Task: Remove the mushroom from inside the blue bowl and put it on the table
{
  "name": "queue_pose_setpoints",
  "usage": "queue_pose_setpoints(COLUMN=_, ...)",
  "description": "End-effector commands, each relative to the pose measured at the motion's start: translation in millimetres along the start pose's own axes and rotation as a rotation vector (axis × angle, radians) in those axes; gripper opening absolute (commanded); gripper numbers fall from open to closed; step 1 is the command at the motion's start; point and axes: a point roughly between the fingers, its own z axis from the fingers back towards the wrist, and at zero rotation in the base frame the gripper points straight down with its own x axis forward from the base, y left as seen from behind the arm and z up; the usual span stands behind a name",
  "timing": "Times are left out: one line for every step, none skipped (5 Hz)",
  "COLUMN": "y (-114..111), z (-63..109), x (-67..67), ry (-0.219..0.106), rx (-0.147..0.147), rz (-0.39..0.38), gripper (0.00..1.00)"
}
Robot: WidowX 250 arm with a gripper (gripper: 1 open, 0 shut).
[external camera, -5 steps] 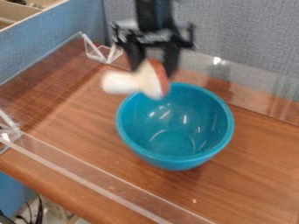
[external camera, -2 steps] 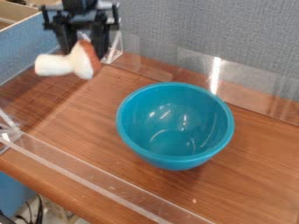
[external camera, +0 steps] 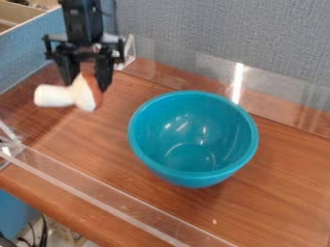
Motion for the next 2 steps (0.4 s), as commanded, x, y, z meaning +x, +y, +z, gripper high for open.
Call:
queue_pose_setpoints(y=0.9, z=1.9, x=5.3, ry=-0.024, rx=0.024, rz=0.005, gripper=0.0)
queue_pose_setpoints(y=0.0, z=-7.6, x=10.6, ry=-0.008, rx=0.045, rz=0.007, gripper=0.0)
